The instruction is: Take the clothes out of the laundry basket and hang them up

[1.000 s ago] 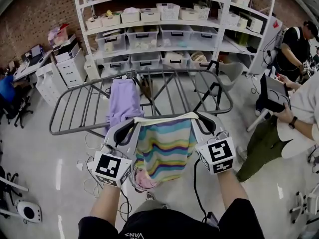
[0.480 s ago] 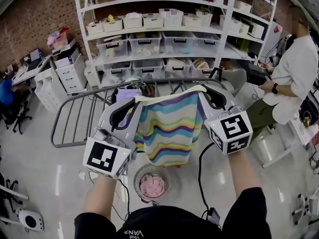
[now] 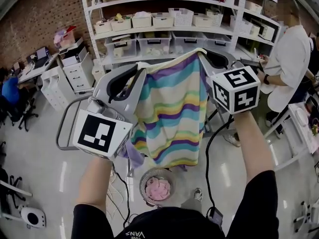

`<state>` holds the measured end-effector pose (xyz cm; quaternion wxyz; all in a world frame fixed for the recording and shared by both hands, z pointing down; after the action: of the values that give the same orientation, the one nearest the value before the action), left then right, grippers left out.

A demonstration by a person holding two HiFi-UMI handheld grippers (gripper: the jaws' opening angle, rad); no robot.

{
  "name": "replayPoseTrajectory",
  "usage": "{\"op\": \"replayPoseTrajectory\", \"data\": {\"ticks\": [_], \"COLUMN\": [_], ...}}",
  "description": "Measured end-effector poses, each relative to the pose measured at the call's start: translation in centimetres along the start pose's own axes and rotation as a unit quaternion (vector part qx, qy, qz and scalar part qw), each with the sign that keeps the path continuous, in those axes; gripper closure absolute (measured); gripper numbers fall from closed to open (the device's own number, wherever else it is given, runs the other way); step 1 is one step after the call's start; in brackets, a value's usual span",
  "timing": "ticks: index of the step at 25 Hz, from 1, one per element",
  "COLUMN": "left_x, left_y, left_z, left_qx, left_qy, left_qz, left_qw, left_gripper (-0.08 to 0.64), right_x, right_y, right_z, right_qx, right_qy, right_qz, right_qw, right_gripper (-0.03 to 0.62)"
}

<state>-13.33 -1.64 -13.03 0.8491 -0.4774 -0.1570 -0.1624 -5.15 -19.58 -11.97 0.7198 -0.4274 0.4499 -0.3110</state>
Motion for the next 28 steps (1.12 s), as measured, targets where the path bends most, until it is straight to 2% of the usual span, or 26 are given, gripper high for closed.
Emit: {"op": "replayPoseTrajectory", "data": {"ticks": [5, 10, 15, 19, 23, 28], "left_x": [0.3, 0.1, -0.6, 0.4, 2.4, 6.1], "left_y": [0.9, 1.2, 2.0, 1.5, 0.3, -3.1], "left_z": [-2.1, -6.7, -10.7, -12.3, -13.5, -15.4], "left_qx": [0.006, 0.001, -0.034, -0.076, -0.102, -0.126], "left_qy": [0.023, 0.062, 0.111, 0.132, 0.138, 0.129], "left_qz": [-0.053, -0.104, -0.157, -0.196, -0.214, -0.195], "left_qw": [0.9983, 0.9927, 0.9807, 0.9687, 0.9617, 0.9640], "left_gripper": [0.538, 0.537, 0.537, 0.537, 0.537, 0.537], "right_x": [1.7, 5.3, 8.1, 8.4, 8.5, 9.0], "right_y": [0.3, 1.0, 2.7, 2.2, 0.3, -4.6], "right_z": [-3.3, -7.9, -12.4, -14.3, -14.9, -14.9], "right_qx": [0.028, 0.063, 0.096, 0.109, 0.114, 0.087], "right_qy": [0.035, 0.082, 0.130, 0.159, 0.179, 0.198], "right_qz": [0.008, 0.004, -0.003, -0.002, -0.019, -0.036], "right_qw": [0.999, 0.995, 0.987, 0.981, 0.977, 0.976], "right_gripper": [0.560, 0.560, 0.560, 0.559, 0.560, 0.559]}}
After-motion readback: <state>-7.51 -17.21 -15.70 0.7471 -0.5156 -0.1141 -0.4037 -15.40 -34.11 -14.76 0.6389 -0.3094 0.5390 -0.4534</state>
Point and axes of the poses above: the fingertips, and each gripper's own axes: z backward along the fingers, x to its right, y out of its top, the point moved 2 cm from there along z, backward along the fingers, and after that the axes turned 13 degrees about x, right-handed, at the moved point
